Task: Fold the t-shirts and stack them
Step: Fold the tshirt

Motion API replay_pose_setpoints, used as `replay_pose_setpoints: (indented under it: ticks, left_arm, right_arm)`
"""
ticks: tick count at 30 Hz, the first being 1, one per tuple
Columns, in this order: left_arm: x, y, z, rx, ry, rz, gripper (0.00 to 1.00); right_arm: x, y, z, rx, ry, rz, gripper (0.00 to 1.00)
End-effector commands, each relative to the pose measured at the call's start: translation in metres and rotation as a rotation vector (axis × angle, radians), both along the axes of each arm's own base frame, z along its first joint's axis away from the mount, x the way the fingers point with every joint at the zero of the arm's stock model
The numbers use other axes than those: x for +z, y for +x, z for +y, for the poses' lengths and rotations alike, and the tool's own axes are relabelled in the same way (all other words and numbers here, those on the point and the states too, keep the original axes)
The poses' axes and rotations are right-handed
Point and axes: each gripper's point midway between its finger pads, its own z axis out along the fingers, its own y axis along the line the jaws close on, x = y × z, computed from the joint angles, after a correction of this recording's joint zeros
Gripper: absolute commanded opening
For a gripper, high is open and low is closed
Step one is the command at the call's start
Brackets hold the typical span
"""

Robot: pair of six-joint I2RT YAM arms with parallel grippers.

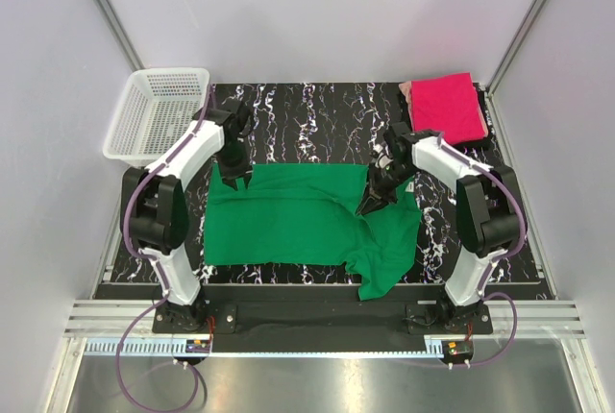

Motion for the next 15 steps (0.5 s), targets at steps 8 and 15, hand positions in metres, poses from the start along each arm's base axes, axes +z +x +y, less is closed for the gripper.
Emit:
replay_pose_setpoints:
  ticks: [8,15]
  left_arm:
    - [0.006,-0.001,-0.003,0.018,-0.026,-0.051,0.32]
    - [0.006,0.006,-0.004,0.008,-0.025,-0.06,0.32]
  right_arm:
    - [-0.019,-0.05,0.005,0.049,-0.063,0.139,0.22]
    - [-0.005,-0.041,-0.006,0.061,-0.136,0.074,0.27]
